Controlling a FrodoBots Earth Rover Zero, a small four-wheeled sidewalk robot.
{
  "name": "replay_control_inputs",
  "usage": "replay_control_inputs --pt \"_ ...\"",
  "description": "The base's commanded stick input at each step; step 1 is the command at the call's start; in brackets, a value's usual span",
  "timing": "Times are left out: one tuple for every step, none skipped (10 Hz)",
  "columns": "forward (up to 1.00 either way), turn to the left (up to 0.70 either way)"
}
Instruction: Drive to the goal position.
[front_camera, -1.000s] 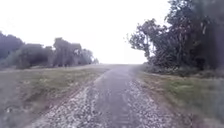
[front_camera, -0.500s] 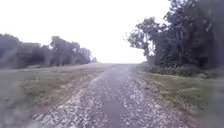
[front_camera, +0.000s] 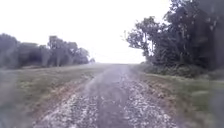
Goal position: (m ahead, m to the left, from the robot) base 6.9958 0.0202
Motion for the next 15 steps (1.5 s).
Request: replay_control_inputs --pt "0.69 -0.11" --pt "0.69 0.0" --pt "0.69 0.0" --pt "0.69 -0.02" --pt "0.69 -0.06" --pt "0.69 -0.05" --pt "0.69 -0.02" --pt "0.69 -0.01" --pt "0.69 -0.05" --pt "0.69 -0.09" --pt "0.69 -0.05" --pt "0.69 -0.01" --pt "0.69 -0.09" --pt "0.69 -0.1" --pt "0.69 -0.1"
